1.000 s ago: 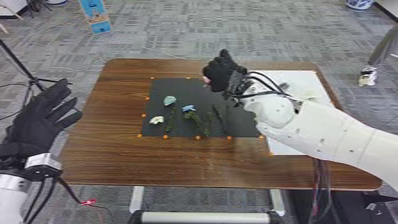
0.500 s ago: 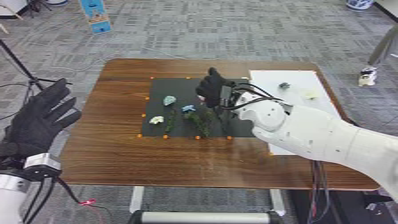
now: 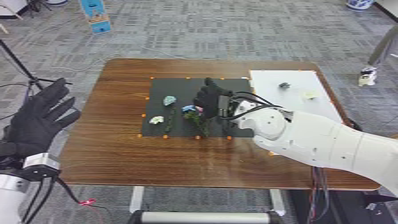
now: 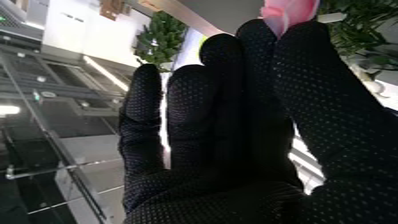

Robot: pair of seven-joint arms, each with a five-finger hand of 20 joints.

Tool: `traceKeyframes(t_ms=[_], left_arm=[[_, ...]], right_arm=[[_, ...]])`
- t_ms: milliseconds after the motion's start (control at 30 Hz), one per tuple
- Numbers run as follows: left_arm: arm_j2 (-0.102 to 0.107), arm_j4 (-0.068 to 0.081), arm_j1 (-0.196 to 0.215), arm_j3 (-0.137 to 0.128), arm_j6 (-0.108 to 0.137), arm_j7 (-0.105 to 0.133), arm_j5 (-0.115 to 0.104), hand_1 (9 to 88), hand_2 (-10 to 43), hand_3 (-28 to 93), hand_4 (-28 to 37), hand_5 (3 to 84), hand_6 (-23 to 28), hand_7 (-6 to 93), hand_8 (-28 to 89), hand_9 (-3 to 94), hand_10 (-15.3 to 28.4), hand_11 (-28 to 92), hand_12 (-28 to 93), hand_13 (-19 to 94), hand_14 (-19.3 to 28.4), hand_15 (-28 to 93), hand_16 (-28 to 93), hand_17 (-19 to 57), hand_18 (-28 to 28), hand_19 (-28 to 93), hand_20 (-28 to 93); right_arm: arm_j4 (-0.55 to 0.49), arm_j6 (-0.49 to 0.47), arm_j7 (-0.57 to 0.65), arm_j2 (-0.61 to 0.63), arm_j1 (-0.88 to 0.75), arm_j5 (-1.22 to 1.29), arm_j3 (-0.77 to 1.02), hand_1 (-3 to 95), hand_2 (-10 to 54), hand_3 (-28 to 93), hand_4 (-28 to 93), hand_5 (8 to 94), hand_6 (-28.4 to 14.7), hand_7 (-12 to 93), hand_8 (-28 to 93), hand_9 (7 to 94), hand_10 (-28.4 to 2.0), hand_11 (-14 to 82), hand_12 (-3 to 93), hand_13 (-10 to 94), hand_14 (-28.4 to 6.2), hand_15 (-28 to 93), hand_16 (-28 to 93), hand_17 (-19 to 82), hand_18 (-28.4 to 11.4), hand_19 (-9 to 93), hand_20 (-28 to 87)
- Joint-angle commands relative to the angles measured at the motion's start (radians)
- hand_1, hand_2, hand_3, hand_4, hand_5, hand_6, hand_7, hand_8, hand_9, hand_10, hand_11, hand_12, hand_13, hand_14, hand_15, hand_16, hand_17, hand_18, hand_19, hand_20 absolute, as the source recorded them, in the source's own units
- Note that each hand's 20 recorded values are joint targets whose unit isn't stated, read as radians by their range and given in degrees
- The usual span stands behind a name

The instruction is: Arrange flowers

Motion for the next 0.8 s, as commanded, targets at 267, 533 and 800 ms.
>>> traceKeyframes(t_ms=[267, 533, 800], left_arm=[[0.006, -0.001, 0.001, -0.001, 0.000, 0.000, -0.008, 29.7, -9.4, 53, -28.3, 22.4, 1.6, 14.3, -8, 16.6, 8.4, 8, 19, 12, 13.1, 8, 5, -12.7, 20.3, 36, 6], [0.004, -0.001, 0.002, -0.004, -0.002, 0.002, -0.009, 29.7, -9.4, 53, -28.3, 22.4, 1.6, 14.3, -8, 16.7, 8.4, 8, 19, 12, 13.0, 8, 5, -12.6, 20.3, 36, 7], [0.004, -0.001, 0.004, -0.005, -0.004, 0.003, -0.008, 29.6, -9.3, 53, -28.3, 22.4, 1.7, 14.1, -8, 16.7, 8.4, 8, 19, 13, 13.0, 7, 5, -12.7, 20.3, 36, 6]], right_arm=[[0.047, 0.016, 0.043, -0.023, 0.011, -0.091, -0.017, 48.6, -9.5, 77, -28, 66.0, 4.6, 58, 4, 63.4, -6.7, 36.5, 59.8, 52, -6.3, 73, 49, 22, -15.8, 68, 51], [0.024, -0.014, 0.022, -0.008, 0.004, -0.082, 0.005, 45.8, -9.5, 77, -28, 62.7, 5.7, 57, 4, 61.4, -6.5, 36.3, 59.3, 51, -7.0, 74, 45, 21, -15.7, 68, 51], [0.007, -0.033, -0.004, 0.000, 0.001, -0.079, 0.025, 40.4, -9.5, 77, -28, 58.5, 5.3, 54, 3, 56.1, -8.3, 46.7, 49.3, 49, -7.7, 76, 43, 20, -16.1, 68, 51]])
